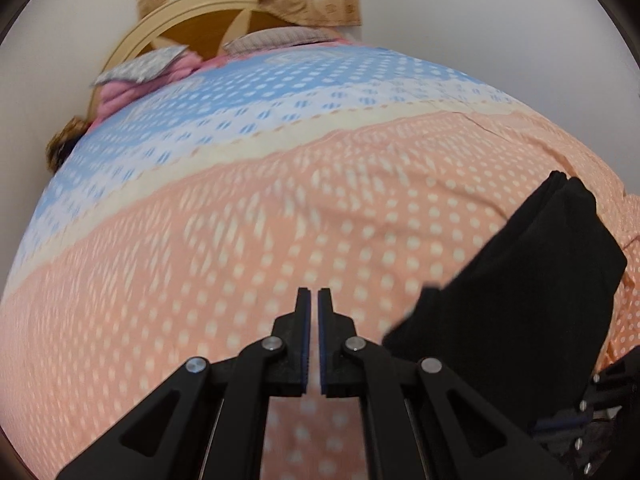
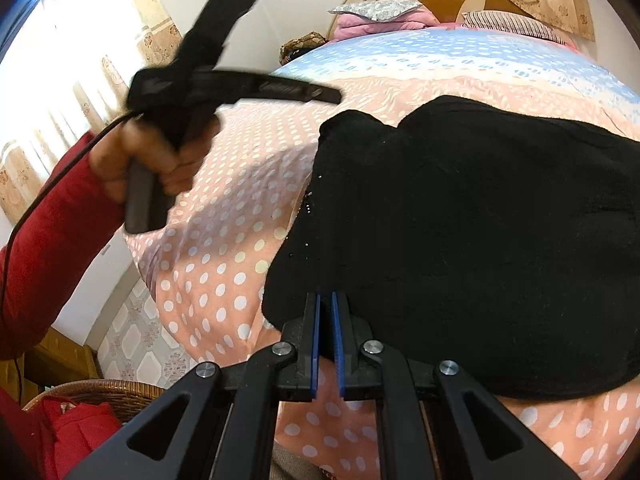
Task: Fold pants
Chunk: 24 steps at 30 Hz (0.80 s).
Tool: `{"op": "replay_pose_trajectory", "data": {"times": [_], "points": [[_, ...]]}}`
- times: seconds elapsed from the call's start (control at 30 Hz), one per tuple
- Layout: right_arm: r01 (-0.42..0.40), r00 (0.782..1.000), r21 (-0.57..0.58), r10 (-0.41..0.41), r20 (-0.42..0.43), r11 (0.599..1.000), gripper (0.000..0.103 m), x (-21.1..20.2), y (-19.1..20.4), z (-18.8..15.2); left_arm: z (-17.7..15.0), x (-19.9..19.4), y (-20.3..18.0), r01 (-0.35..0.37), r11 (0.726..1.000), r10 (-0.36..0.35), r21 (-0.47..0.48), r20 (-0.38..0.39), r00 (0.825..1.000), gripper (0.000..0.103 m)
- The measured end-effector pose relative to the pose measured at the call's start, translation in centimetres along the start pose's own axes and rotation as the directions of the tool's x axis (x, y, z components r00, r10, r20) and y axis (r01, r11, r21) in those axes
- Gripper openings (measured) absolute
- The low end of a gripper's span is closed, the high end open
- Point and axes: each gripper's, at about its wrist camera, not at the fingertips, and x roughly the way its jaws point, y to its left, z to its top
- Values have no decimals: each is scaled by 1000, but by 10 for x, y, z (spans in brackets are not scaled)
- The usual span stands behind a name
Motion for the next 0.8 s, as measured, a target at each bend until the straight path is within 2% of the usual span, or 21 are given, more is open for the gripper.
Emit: {"op": "replay_pose_trajectory", "data": {"times": [0.37, 0.5, 0.67, 0.73, 0.8], "points": [[26, 1000, -29, -25, 3, 999, 7, -2, 14, -6, -69, -39, 5, -15, 981, 11, -193, -20, 1000, 4], [47, 998, -38, -46, 30, 998, 7, -14, 18, -4, -88, -40, 0, -20, 973, 12, -230, -39, 999, 4], [166, 978, -27, -160, 133, 986, 7, -42, 10, 10, -83, -37, -12, 12, 971, -20, -237, -31, 999, 4], [213, 967, -5, -210, 143, 977, 7, -49, 0, 18, -79, -38, -16, 17, 972, -21, -233, -15, 1000, 7], [267, 953, 18, -266, 142, 964, 7, -52, -13, 24, -74, -38, -21, 9, 974, -10, -226, -1, 1000, 16]]}}
